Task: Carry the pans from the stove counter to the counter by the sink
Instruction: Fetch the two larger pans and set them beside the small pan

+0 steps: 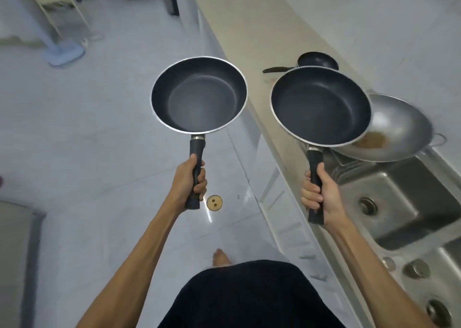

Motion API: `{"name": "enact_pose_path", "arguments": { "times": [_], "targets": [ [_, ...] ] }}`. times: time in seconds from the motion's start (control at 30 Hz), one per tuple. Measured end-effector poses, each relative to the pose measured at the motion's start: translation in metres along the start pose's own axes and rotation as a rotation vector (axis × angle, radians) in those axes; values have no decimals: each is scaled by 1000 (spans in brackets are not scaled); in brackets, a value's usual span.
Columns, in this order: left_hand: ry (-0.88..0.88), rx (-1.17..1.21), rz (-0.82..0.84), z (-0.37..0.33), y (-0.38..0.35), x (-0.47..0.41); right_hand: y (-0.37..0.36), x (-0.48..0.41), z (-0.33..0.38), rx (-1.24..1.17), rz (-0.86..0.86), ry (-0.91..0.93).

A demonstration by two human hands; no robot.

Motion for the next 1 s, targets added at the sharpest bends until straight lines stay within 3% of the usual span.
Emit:
{"name": "enact_pose_path", "arguments": {
  "times": [0.3, 0.77, 1.0],
  "targets": [
    [22, 22, 24, -89, 35, -167, -78, -167, 33, 26, 25, -20],
    [89, -2, 113, -276, 27, -470, -189, -455, 170, -67, -34, -4],
    [163, -99, 192, -365, 46, -620, -258, -582, 196, -151, -175, 40]
  ]
}}
Point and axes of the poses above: each hand's wrist, its own x-axis away from the middle knuckle, its own y-axis out of the back of the hand, z = x × y, the point moved 4 cm from there along -x, towards the middle knuckle, and after that the axes turned 11 degrees about x, right-handed, at the moved point
